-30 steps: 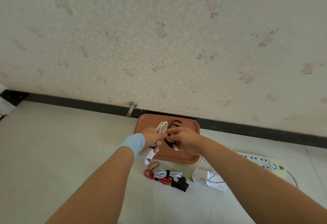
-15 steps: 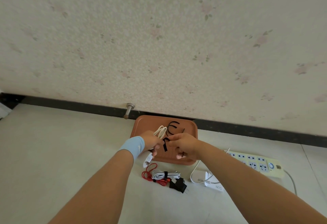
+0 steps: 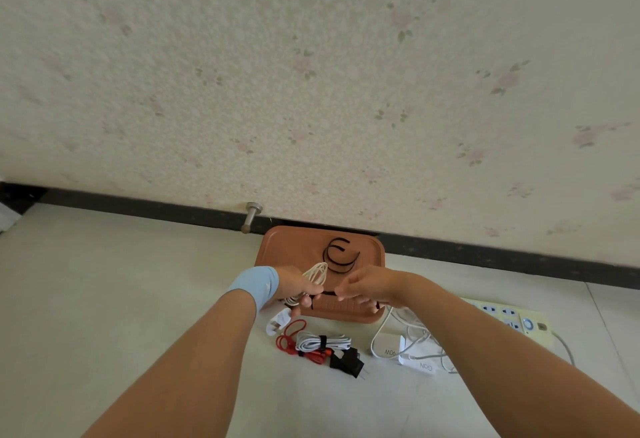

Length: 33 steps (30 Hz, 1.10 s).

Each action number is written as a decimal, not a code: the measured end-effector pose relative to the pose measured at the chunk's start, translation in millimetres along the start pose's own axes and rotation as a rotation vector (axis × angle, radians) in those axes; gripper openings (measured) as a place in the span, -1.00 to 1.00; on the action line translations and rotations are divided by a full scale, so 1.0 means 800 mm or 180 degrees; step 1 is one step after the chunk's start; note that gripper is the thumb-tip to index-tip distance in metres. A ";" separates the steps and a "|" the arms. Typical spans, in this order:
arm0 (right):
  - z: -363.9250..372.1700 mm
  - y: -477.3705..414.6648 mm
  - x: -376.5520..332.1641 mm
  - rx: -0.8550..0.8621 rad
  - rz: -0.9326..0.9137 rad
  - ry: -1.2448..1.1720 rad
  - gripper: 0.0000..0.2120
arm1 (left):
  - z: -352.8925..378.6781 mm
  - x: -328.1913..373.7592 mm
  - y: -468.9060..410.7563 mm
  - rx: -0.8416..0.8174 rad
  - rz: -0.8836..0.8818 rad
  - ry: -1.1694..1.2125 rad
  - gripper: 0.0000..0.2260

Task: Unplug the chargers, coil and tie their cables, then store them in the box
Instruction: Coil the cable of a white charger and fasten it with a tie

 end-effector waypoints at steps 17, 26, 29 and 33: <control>-0.065 0.184 -0.099 0.0864 -0.0003 -0.0416 -0.80 | 0.024 0.117 0.142 0.0332 0.0870 0.0602 -0.74; -0.097 0.334 -0.180 0.2200 -0.0634 -0.0878 -0.80 | 0.074 0.210 0.253 0.0317 0.1818 0.0814 -0.86; -0.098 0.376 -0.196 0.2326 -0.0730 -0.0772 -0.83 | 0.096 0.241 0.289 0.0253 0.2058 0.0711 -0.86; -0.097 0.417 -0.202 0.2300 -0.0857 -0.0922 -0.79 | 0.114 0.268 0.317 0.0505 0.2176 0.0246 -0.84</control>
Point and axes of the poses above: each hand's wrist, its own y-axis away from the middle knuckle, its own z-axis out of the palm, x = y × z, the point moved 10 cm from there along -y, towards the middle knuckle, and after that the axes turned 3 degrees about y, right-handed, at the moved point
